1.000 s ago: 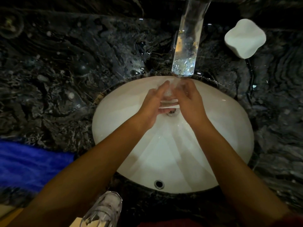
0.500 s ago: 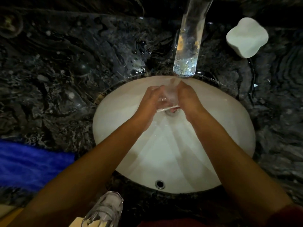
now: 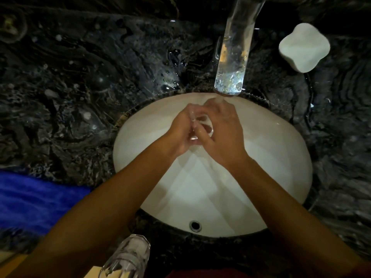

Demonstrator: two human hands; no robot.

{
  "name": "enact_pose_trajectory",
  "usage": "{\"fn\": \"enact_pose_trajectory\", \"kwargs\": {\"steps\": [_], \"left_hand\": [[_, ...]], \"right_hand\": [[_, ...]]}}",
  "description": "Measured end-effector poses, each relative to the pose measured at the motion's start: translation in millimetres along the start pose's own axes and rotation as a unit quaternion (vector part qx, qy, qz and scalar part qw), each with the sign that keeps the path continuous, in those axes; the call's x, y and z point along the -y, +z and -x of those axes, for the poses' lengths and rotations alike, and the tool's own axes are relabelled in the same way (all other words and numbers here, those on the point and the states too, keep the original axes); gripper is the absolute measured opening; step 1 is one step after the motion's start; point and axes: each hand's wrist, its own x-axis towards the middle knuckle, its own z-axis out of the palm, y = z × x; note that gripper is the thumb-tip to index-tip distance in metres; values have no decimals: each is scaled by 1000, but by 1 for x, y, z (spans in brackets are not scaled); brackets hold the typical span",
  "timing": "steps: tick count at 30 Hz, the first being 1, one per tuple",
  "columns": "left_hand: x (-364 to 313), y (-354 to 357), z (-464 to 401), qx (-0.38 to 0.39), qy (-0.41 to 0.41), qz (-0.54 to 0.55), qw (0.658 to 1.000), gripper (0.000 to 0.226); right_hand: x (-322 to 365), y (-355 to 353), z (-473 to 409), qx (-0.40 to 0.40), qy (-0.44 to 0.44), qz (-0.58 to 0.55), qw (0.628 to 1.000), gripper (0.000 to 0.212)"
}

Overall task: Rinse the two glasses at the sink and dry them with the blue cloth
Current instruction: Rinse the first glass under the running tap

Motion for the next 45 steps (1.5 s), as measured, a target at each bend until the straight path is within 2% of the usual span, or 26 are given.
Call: {"fn": "enact_pose_trajectory", "kwargs": {"steps": [3,5,8,11,12,14,17,19,21,24,26,28,30,32,35,37,39,42,45], "left_hand": [[5,-1,7,33,-23,-12,999,38],[5,-2,9,37,-26,6,999,36],[1,-2,12,66,-22,38,997,39],[-1,0,12,80,-24,76,994,39],[-1,1,11,71,-23,87,993,35],[0,2,9,47,-21,108,993,31],[3,5,7,-20,-22,130,991,30],[4,6,4,-62,-12,138,988,30],[3,5,2,-82,-6,144,986,31],[2,3,4,-60,3,126,990,30],[2,1,8,-18,20,80,996,31],[1,2,11,13,21,29,999,36],[-2,2,14,39,-4,17,999,44],[-4,3,17,64,-16,23,998,54],[-2,5,16,104,26,16,994,70],[3,6,15,91,75,-30,993,64],[7,6,15,65,113,-135,982,43],[6,2,10,83,136,-270,950,14],[-8,2,2,53,160,-347,923,13]], "right_hand": [[0,-11,-13,33,34,-79,996,16],[3,-20,-25,83,104,-176,975,8],[8,-28,-46,106,226,-326,912,21],[1,-21,-66,104,402,-328,848,21],[-4,-16,-67,90,425,-340,834,21],[-9,-6,-57,65,385,-340,856,24],[-8,2,-16,-7,242,-298,923,32],[-8,10,7,15,163,-235,958,50],[-10,19,23,24,130,-215,968,60],[-14,17,29,-25,183,-266,946,51],[-20,10,25,-62,244,-332,909,43],[-25,1,15,-37,274,-357,892,54],[-26,-5,8,-7,269,-341,901,64],[-30,-11,1,-16,273,-343,898,62],[-36,-20,-5,-21,313,-433,845,51],[-38,-23,-2,-17,355,-511,783,49],[-37,-23,4,-16,374,-560,739,56],[-35,-20,9,14,378,-561,736,56],[-32,-16,11,46,359,-545,756,54]]}}
